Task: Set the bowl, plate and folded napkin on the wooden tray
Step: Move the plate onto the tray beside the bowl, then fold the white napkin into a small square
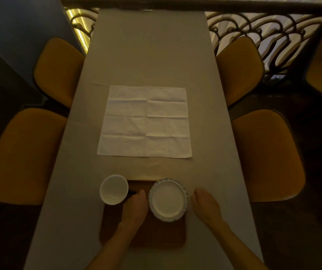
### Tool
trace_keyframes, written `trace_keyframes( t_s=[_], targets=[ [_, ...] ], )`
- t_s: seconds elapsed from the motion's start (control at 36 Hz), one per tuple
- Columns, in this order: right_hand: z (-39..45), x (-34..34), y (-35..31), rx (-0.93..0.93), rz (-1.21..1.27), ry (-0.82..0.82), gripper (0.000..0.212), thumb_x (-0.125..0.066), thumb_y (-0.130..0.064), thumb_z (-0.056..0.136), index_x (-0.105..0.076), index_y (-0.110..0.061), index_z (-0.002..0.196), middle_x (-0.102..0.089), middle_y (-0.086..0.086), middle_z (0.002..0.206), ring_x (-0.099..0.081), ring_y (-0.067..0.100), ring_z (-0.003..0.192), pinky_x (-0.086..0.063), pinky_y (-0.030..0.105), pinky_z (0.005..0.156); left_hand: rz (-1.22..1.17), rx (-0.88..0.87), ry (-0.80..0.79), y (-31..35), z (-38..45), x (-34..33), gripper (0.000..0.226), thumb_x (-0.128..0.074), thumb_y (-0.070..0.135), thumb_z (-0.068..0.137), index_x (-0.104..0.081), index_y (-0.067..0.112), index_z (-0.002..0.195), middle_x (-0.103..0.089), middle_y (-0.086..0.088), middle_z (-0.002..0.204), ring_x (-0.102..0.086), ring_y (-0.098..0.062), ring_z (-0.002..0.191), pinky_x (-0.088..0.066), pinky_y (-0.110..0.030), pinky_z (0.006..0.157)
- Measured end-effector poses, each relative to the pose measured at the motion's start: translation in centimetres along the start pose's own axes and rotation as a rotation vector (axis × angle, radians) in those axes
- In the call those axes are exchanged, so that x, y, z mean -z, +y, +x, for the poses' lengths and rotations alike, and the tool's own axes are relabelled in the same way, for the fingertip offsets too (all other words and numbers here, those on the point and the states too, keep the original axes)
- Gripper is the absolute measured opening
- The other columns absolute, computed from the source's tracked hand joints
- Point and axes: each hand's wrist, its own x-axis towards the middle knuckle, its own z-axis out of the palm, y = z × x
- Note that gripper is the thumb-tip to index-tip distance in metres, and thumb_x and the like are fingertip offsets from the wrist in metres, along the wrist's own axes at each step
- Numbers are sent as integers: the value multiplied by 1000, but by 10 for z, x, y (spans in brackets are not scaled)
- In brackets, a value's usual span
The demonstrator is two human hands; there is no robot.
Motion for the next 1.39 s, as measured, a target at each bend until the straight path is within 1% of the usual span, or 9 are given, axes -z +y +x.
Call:
trace_keyframes(
  t_s=[0.08, 0.14, 0.31, 0.39, 0.47, 0.75, 1.06, 1.25, 1.39],
  targets=[
    [-1, 15, -7, 54, -113, 158, 20, -45, -29, 93, -50, -14, 81, -60, 7, 86, -57, 27, 80, -48, 38, 68, 36, -21, 89, 3, -1, 14, 13, -41, 19, 97, -47, 16, 86, -69, -5, 90, -67, -25, 82, -52, -39, 64],
    [-2, 24, -13, 82, -171, 259, 16, -52, -27, 89, -54, -15, 80, -60, 6, 82, -57, 28, 77, -47, 38, 65, 32, -39, 159, 5, -3, 25, 15, -43, 25, 96, -52, 16, 89, -68, -3, 89, -67, -24, 82, -50, -37, 63],
    [-6, 44, -35, 165, -293, 446, 14, -59, -25, 81, -51, -19, 71, -54, 1, 70, -52, 24, 67, -41, 37, 59, 36, -98, 364, 10, -8, 62, 19, -50, 28, 89, -59, 15, 79, -65, -5, 74, -62, -27, 64, -47, -34, 53],
    [-6, 50, -46, 221, -347, 505, 14, -56, -27, 82, -50, -19, 72, -52, 0, 72, -50, 23, 67, -39, 37, 59, 29, -150, 463, 8, -10, 78, 18, -63, 21, 83, -58, 11, 68, -62, -9, 64, -57, -28, 52, -34, -30, 45],
    [-7, 54, -59, 281, -373, 562, 13, -52, -29, 80, -50, -19, 72, -52, 1, 73, -50, 24, 70, -36, 37, 60, 50, -175, 532, 6, -13, 93, 21, -71, 17, 75, -56, 13, 61, -58, -6, 57, -52, -23, 47, -30, -28, 44],
    [-7, 40, -97, 387, -380, 529, 15, -47, -34, 84, -49, -20, 78, -51, 1, 78, -49, 24, 73, -33, 37, 63, 155, -203, 512, -12, -9, 107, 25, -77, 20, 67, -53, 17, 60, -54, -2, 57, -53, -22, 49, -43, -32, 43],
    [27, 33, -123, 312, -386, 455, 13, -51, -33, 81, -48, -22, 74, -49, -2, 74, -48, 21, 69, -35, 37, 63, 151, -228, 493, -27, 40, 123, 30, -77, 22, 65, -48, 19, 57, -51, 1, 52, -49, -18, 45, -28, -25, 44],
    [70, 33, -132, 295, -419, 488, 14, -55, -33, 79, -50, -20, 76, -51, 1, 75, -51, 25, 71, -37, 38, 62, 148, -242, 516, -28, 92, 142, 25, -72, 17, 69, -47, 17, 62, -52, -3, 57, -50, -23, 49, -38, -28, 44],
    [104, 33, -139, 289, -408, 515, 16, -50, -33, 81, -52, -18, 76, -53, 2, 75, -53, 27, 71, -38, 39, 63, 134, -239, 500, -22, 128, 156, 19, -68, 14, 73, -51, 14, 63, -55, -7, 61, -53, -27, 53, -44, -34, 49]
  ],
)
